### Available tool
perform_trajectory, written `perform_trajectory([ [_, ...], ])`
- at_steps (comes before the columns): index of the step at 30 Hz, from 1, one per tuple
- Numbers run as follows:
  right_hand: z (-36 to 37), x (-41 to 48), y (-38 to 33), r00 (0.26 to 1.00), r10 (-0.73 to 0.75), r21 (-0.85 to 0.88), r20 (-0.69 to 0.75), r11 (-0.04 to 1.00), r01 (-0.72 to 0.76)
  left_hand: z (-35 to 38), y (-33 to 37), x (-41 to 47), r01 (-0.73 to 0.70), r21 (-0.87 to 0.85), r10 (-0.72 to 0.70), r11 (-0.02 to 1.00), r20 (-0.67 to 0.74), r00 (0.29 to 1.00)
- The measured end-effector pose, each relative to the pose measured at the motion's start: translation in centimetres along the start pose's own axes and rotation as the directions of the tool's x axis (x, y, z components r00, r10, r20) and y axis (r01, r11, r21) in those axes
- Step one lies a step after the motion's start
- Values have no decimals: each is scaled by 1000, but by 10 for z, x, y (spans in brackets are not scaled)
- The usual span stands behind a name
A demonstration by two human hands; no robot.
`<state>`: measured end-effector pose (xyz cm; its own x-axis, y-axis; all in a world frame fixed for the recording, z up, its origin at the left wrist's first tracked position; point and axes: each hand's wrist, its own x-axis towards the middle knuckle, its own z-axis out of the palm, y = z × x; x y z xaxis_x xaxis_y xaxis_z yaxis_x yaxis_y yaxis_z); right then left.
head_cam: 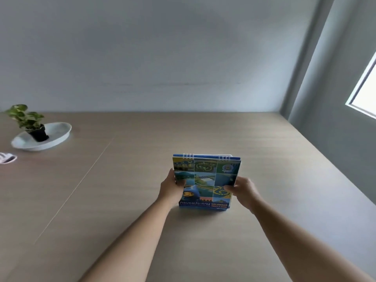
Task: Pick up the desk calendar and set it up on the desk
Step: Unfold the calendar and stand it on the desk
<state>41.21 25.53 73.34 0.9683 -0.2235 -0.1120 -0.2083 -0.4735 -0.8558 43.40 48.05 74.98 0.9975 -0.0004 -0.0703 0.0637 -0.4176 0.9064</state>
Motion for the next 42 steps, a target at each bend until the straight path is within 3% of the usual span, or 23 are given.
perform_trajectory([
  [3, -2, 0, 0, 1000, 1, -7, -18, 1000, -1, 13, 27, -2, 22, -376, -19, 926, 11, 1000],
  [5, -3, -4, 1, 999, -27, -41, -31, 999, 26, 22, 49, -1, -6, -470, -1, 883, -16, 1000],
  [10, -4, -22, 6, 966, -204, -238, 156, 942, 237, 40, 91, 8, 43, -287, -32, 957, 43, 999],
  [15, -2, -24, -3, 933, -253, -148, 257, 943, 297, 54, 110, 20, 30, -154, -8, 988, 140, 990],
  [21, -18, -17, 6, 934, -225, -135, 276, 954, 269, 69, 121, 25, -157, -62, 168, 986, 242, 956],
  [24, -21, -17, 11, 925, -256, -173, 281, 935, 311, 69, 112, 21, -349, 39, 330, 936, 240, 913],
  [27, -17, -16, 13, 918, -278, -178, 283, 925, 335, 64, 94, 8, -438, -70, 442, 896, 225, 868],
  [32, -12, -14, 13, 912, -289, -182, 290, 919, 349, 48, 84, 5, -341, -133, 365, 931, 377, 851],
  [37, -12, -12, 13, 905, -306, -212, 297, 903, 375, 33, 79, 10, -410, 80, 305, 908, 544, 782],
  [42, -13, -10, 17, 903, -320, -238, 288, 889, 391, 38, 78, 14, -521, 240, 346, 819, 518, 782],
])
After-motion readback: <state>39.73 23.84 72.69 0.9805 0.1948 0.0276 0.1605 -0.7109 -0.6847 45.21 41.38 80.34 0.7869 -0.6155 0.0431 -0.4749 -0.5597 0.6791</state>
